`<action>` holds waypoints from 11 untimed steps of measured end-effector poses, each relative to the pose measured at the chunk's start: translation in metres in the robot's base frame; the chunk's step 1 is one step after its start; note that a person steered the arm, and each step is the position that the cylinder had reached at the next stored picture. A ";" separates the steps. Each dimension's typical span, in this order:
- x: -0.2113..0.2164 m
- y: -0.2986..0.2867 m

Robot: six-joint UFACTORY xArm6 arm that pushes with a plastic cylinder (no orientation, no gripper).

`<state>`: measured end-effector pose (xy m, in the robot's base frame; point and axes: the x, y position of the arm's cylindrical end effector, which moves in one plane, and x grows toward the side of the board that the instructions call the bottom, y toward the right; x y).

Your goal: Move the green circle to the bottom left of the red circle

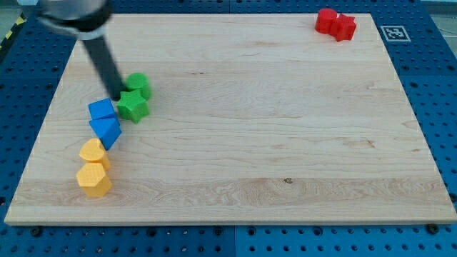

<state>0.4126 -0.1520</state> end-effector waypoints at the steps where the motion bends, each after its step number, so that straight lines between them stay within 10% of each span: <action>1: -0.004 0.086; 4: -0.004 0.020; 11: -0.109 0.304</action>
